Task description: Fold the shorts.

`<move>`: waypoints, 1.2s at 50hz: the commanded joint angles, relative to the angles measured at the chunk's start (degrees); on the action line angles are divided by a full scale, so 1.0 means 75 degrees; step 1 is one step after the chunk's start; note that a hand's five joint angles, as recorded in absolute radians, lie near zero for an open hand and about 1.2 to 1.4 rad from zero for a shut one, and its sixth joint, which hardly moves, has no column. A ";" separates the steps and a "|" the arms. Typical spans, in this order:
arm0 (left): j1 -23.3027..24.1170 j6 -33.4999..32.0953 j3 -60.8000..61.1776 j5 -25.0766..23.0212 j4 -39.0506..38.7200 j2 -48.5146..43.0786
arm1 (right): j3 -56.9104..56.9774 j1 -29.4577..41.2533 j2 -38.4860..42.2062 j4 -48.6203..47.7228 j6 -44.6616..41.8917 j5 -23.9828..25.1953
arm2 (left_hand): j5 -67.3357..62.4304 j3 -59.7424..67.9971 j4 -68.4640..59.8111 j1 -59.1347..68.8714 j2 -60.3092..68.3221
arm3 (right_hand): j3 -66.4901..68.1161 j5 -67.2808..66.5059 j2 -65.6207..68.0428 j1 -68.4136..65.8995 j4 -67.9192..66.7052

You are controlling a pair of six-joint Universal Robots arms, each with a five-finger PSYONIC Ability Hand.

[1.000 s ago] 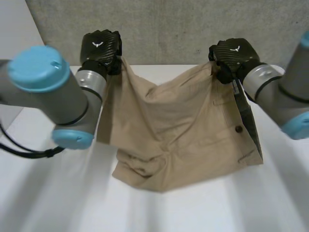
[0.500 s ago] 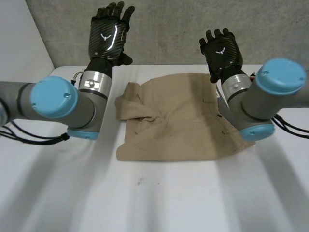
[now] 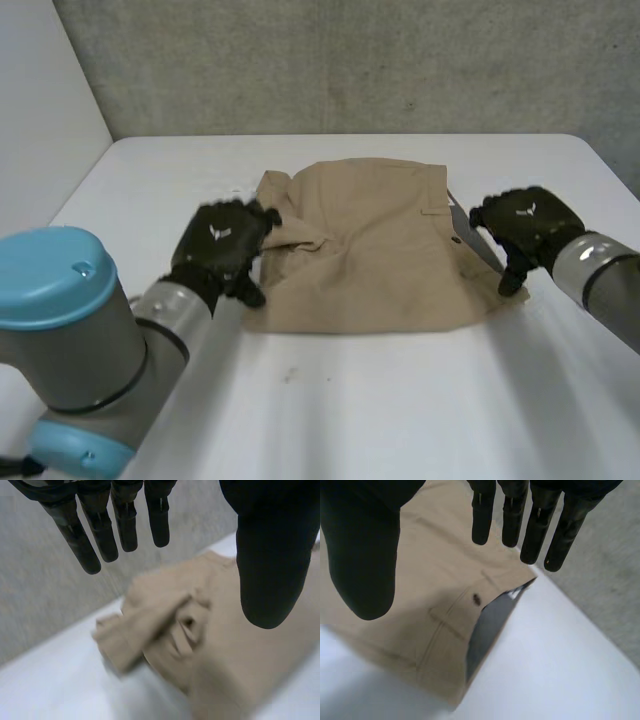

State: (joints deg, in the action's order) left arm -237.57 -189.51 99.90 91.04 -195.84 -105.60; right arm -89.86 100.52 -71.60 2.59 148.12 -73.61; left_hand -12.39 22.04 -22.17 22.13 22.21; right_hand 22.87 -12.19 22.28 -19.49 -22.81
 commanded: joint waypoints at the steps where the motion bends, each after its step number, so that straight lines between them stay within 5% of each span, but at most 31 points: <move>1: 0.0141 0.0682 0.0004 0.0611 0.0507 -0.0335 | -0.0416 -0.0605 0.0380 -0.0238 0.0009 0.0836 | -0.0328 0.0374 -0.0357 0.0363 0.0352 | 0.0851 -0.0943 0.0930 -0.1302 -0.0859; 19: 0.0106 0.0741 -0.0722 0.0740 -0.0208 -0.2186 | -0.0030 -0.0922 0.1894 -0.1118 -0.0108 0.0909 | -0.0731 0.0778 -0.0760 0.0766 0.0756 | 0.2999 -0.3091 0.3078 -0.3450 -0.3007; 25: 0.0118 0.0741 -0.1027 0.0740 -0.0255 -0.2550 | 0.0075 -0.0957 0.1964 -0.1294 -0.0096 0.0920 | -0.2683 0.2729 -0.2712 0.2718 0.2707 | 0.6987 -0.7078 0.7066 -0.7438 -0.6995; 26: 0.0118 0.0729 -0.1155 0.0740 -0.0301 -0.2666 | 0.0087 -0.0957 0.1964 -0.1294 -0.0096 0.0920 | -0.4104 0.4150 -0.4133 0.4139 0.4128 | 0.7611 -0.7702 0.7690 -0.8061 -0.7619; 33: 0.0118 0.0729 -0.1437 0.0740 -0.0313 -0.2772 | 0.0099 -0.0981 0.1976 -0.1306 -0.0062 0.0920 | -0.7672 0.7718 -0.7701 0.7707 0.7696 | 0.7617 -0.7709 0.7696 -0.8068 -0.7625; 38: 0.0059 0.0717 -0.1554 0.0787 -0.0208 -0.2609 | 0.0040 -0.1051 0.1929 -0.1224 -0.0015 0.0944 | -0.7681 0.7728 -0.7710 0.7716 0.7706 | 0.7617 -0.7709 0.7696 -0.8068 -0.7625; 60: -0.0281 0.0717 -0.1156 0.0611 0.1655 0.2020 | 0.0310 -0.1004 -0.2535 0.0745 0.0724 0.0967 | -0.7681 0.7728 -0.7710 0.7716 0.7706 | 0.7617 -0.7709 0.7696 -0.8068 -0.7625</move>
State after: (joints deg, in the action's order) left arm -239.62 -184.13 91.95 95.75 -186.54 -95.13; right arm -89.79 92.87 -85.07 5.91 150.53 -66.35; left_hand -54.96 68.11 -68.73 63.87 68.40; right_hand 67.57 -55.96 66.88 -51.41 -68.11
